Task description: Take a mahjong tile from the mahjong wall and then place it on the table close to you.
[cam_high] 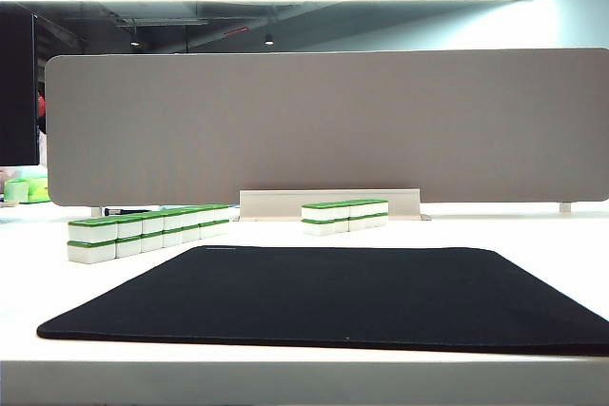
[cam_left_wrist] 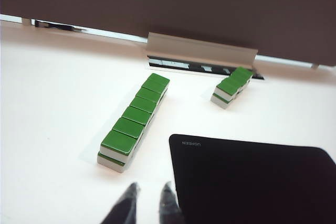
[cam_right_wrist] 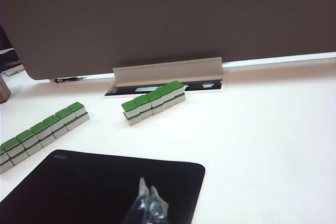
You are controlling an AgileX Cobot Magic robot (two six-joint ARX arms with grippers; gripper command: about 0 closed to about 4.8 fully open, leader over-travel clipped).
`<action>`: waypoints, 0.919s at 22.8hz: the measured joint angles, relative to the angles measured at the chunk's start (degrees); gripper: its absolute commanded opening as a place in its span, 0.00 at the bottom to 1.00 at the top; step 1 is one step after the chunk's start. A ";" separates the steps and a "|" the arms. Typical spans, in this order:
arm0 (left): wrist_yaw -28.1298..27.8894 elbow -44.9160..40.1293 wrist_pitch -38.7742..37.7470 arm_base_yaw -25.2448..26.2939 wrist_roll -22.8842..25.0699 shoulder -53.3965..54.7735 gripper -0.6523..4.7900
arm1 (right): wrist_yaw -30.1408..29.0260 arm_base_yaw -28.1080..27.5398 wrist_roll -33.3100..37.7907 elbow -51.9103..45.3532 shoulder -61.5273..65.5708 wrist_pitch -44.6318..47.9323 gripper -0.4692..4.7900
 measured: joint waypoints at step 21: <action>2.34 13.86 -7.06 -0.02 7.15 22.29 0.22 | -6.82 2.69 0.00 8.35 20.55 -0.04 0.09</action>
